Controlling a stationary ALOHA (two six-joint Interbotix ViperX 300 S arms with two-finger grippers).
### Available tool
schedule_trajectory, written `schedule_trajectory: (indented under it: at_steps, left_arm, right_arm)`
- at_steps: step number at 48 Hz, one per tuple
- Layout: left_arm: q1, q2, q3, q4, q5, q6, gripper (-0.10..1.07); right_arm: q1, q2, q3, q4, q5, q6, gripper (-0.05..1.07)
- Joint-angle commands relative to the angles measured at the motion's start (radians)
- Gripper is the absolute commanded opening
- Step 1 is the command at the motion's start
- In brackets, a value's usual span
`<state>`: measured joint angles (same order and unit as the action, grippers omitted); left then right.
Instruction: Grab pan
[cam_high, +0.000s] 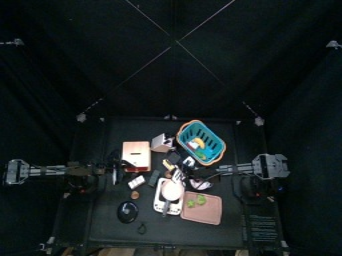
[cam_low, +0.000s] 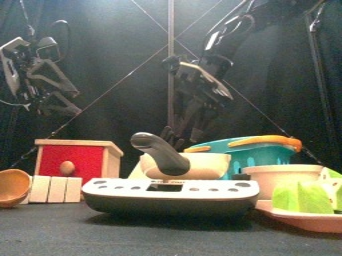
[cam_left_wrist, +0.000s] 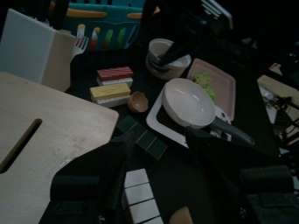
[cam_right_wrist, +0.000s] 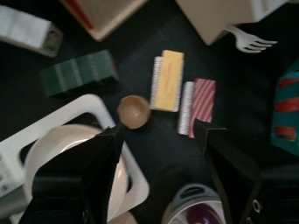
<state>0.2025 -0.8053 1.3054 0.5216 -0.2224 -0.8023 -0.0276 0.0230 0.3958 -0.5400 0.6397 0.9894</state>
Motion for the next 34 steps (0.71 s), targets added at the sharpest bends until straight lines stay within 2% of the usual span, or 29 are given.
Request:
schedule_trajectory:
  at_steps: [1, 14, 24, 30, 34]
  left_arm:
    - [-0.003, 0.002, -0.021, -0.006, -0.008, 0.000, 0.87]
    - [-0.006, 0.002, -0.026, -0.035, -0.012, 0.002, 0.87]
    - [-0.006, 0.005, -0.017, -0.051, -0.041, -0.008, 0.87]
    - [-0.009, 0.005, -0.017, -0.110, -0.094, 0.000, 0.87]
    - [-0.011, 0.008, -0.017, -0.132, -0.123, 0.008, 0.87]
  right_arm:
    - [0.000, -0.089, 0.041, -0.002, -0.106, 0.002, 0.95]
    - [-0.005, -0.193, 0.232, -0.006, -0.453, -0.003, 0.95]
    - [-0.031, -0.216, 0.347, -0.003, -0.600, 0.002, 0.95]
    - [-0.028, -0.213, 0.367, 0.008, -0.710, -0.006, 0.95]
    - [-0.025, -0.236, 0.374, -0.014, -0.732, -0.009, 0.95]
